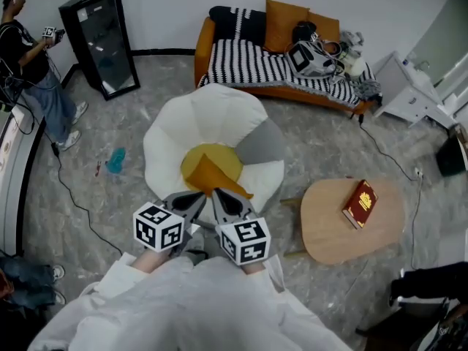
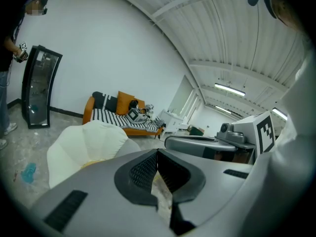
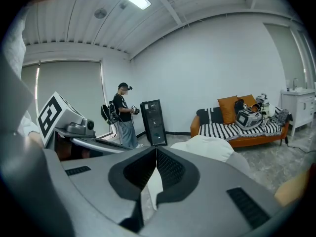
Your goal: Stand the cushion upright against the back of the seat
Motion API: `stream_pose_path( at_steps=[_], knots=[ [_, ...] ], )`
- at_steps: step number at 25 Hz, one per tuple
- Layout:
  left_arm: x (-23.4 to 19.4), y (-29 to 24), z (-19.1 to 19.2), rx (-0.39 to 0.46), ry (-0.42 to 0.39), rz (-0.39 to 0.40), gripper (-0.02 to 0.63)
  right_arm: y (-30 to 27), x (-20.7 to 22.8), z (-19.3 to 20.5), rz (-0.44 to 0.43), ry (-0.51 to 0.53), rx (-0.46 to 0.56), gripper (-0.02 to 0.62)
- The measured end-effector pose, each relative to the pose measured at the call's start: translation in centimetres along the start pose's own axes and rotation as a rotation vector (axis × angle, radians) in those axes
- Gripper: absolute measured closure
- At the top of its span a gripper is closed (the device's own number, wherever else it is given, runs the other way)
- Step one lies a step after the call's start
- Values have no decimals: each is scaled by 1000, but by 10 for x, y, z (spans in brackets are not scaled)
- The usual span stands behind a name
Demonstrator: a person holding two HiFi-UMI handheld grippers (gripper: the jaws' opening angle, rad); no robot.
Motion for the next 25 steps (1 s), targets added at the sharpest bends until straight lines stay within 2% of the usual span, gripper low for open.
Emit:
stream_pose_path(
  at_steps=[9,14,19,25],
  knots=[
    [-41,-19,-21,-11,15,28,598,-42,15,-16,39,-9,-4,583],
    [-53,-27,-32,17,33,35,598,-54,18,-19,34,9,-7,583],
    [-59,-42,-38,10,25,16,598,-57,37,-16,38,-7,-17,583],
    [-64,-60,-45,15,67,-10,598,-69,54,-24,-2,-11,-37,583]
  ],
)
Point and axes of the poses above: the fingertips, and each gripper's own axes: y backward along the fingers, x to its right, z out of its underside, the point moved 5 cm from there along y, backward along the fingers, and after that the axes turned 3 degrees about -z, right-handed, at the moved point
